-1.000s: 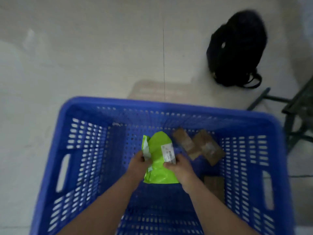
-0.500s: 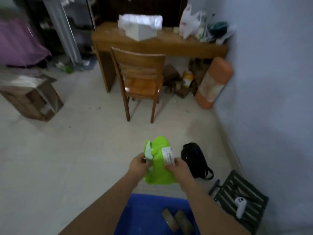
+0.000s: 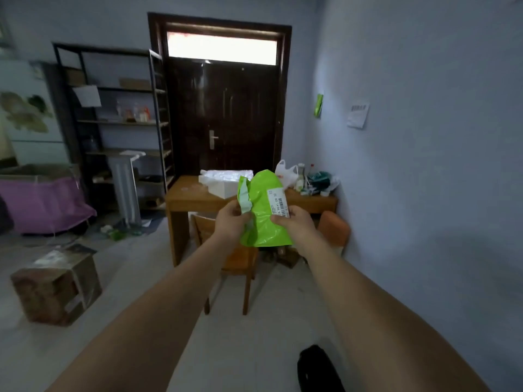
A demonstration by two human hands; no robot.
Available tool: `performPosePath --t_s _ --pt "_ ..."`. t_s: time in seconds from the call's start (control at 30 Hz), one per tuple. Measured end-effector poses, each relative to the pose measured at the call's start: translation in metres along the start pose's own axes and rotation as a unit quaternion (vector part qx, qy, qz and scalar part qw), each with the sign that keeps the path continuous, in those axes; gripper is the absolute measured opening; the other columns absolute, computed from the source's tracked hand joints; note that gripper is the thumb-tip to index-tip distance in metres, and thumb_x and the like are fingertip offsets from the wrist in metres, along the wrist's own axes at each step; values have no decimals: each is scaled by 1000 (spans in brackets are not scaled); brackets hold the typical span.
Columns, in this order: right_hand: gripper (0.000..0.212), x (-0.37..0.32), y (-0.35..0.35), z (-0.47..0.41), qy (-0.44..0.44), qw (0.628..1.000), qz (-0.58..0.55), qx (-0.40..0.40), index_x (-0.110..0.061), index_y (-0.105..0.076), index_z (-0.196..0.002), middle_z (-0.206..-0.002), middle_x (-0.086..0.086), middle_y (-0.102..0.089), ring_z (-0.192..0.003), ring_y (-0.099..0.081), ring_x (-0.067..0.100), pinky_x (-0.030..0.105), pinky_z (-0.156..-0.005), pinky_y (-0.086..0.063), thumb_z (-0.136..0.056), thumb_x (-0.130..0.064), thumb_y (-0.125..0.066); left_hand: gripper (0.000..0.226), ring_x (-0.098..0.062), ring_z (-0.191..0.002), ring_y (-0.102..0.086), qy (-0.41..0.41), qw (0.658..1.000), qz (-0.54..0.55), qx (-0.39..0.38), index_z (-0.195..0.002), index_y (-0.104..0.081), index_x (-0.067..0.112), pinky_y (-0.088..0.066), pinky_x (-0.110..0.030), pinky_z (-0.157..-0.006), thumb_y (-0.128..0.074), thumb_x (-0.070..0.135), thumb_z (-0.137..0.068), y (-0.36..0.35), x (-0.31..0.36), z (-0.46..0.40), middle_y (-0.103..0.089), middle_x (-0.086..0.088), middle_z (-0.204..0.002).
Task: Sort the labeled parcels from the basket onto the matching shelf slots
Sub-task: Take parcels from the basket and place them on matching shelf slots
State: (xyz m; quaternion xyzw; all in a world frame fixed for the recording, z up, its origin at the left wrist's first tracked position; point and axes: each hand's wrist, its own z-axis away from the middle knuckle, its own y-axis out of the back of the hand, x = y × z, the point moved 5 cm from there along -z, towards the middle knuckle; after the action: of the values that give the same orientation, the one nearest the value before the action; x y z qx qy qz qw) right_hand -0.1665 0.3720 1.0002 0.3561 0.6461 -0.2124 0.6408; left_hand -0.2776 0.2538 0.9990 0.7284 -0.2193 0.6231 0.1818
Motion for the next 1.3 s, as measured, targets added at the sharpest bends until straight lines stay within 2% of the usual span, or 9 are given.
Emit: performPosePath --t_s 0.17,0.3,0.37,0.47,0.6,0.7,0.87,1.07,1.3 --pt "40 -45 7 5 35 999 -23 17 -8 -57 -121 -120 11 -63 -104 -62 27 42 -90 -52 -83 -12 -69 33 -24 -92 -61 -42 998 -39 30 -117 -52 8 -52 -35 -79 -65 10 -86 1 53 9 -61 -8 -107" --pt "33 -73 13 11 100 990 23 92 -5 -60 -114 -108 5 -65 -89 -59 16 16 -57 -42 -84 -15 -69 40 -17 -99 -51 -182 953 -187 155 -112 -50 12 -47 -35 -87 -70 28 -82 -3 83 20 -52 0 -108" --pt "28 -86 12 16 124 983 28 133 -8 -60 -110 -102 1 -64 -86 -58 14 14 -53 -37 -86 -21 -67 44 -16 -105 -53 -195 966 -144 91 -117 -54 11 -47 -34 -90 -63 41 -86 -23 88 24 -55 0 -112" --pt "16 -101 1 23 152 982 33 104 -20 -58 -104 -94 -8 -60 -88 -59 10 16 -62 -42 -90 -27 -60 47 -16 -101 -61 -105 993 38 -43 -123 -56 12 -50 -26 -79 -50 47 -92 -51 93 28 -64 -4 -109" --pt "17 -112 3 30 151 988 -16 6 -22 -67 -101 -104 -6 -63 -102 -58 14 26 -84 -50 -93 -22 -52 46 -30 -106 -63 -39 979 187 -66 -119 -58 10 -50 -46 -93 -53 46 -91 -41 96 15 -65 -14 -113" --pt "21 -119 14 29 136 990 -45 -3 -15 -68 -103 -108 0 -62 -108 -59 21 37 -93 -51 -93 -12 -50 40 -33 -103 -62 -43 978 196 -54 -128 -51 8 -52 -48 -87 -50 31 -96 -30 98 11 -62 -16 -117" --pt "34 -127 37 30 187 971 23 144 -10 -52 -126 -122 0 -51 -108 -53 14 23 -81 -46 -92 -16 -56 35 -31 -105 -63 -19 958 256 -130 -128 -52 15 -52 -47 -88 -45 31 -98 -33 108 17 -65 -13 -117" --pt "32 -121 31 25 152 984 -65 67 -9 -58 -123 -116 7 -67 -102 -65 22 39 -87 -56 -93 -20 -58 35 -27 -101 -65 -8 950 259 -173 -127 -54 16 -54 -42 -82 -44 33 -98 -32 113 24 -68 -10 -114" --pt "42 -122 33 30 138 983 -118 37 -10 -50 -128 -120 9 -64 -95 -65 19 32 -76 -55 -89 -14 -63 30 -26 -95 -67 -1 963 196 -184 -120 -58 16 -55 -40 -82 -47 32 -97 -21 116 24 -70 -9 -108"
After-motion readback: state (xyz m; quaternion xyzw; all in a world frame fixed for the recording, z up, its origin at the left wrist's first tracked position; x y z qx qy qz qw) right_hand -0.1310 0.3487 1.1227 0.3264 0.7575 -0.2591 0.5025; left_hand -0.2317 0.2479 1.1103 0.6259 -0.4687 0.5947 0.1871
